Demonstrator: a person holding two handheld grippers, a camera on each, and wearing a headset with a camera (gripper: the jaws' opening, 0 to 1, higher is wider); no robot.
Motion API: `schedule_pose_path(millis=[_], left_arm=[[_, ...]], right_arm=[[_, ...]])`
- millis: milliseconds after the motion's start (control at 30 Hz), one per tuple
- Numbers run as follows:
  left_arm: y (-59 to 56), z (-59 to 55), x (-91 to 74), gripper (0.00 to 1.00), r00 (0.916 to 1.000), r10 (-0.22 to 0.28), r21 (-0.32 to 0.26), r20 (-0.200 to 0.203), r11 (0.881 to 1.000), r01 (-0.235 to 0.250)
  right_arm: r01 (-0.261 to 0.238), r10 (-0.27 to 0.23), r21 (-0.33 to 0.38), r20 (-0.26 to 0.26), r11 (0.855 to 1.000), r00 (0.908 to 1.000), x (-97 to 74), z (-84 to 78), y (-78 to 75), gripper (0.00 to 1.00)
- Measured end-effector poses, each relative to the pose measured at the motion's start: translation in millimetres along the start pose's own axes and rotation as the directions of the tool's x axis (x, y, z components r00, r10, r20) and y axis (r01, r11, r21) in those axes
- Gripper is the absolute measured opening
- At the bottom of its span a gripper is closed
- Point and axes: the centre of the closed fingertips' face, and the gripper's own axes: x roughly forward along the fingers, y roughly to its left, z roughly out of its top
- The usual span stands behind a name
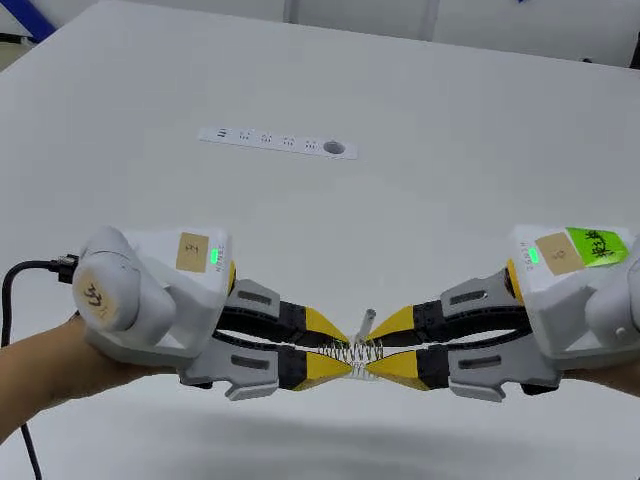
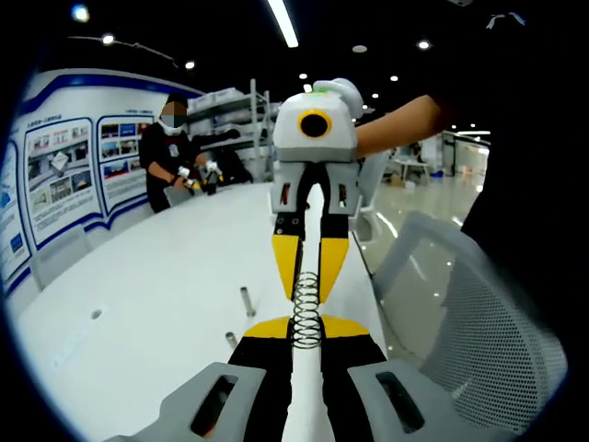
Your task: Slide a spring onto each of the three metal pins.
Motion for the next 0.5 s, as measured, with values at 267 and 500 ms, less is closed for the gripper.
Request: schedule_pose_path(millis=[267, 500], left_arm=[[5.0, -1.5, 4.2, 0.09, 0.9998, 0.017, 0.006, -0.011, 1.000, -0.017], [3.7, -3.3, 7.4, 0.09, 0.9998, 0.015, 0.006, -0.015, 1.000, -0.014]], right_arm=[[0.008, -0.012, 0.036, 0.097, 0.999, 0.9952, -1.6, 24.1, -3.3, 0.11], [0.011, -0.024, 0.084, 0.146, 0.996, 0.9890, 2.7, 32.1, -2.8, 0.11]])
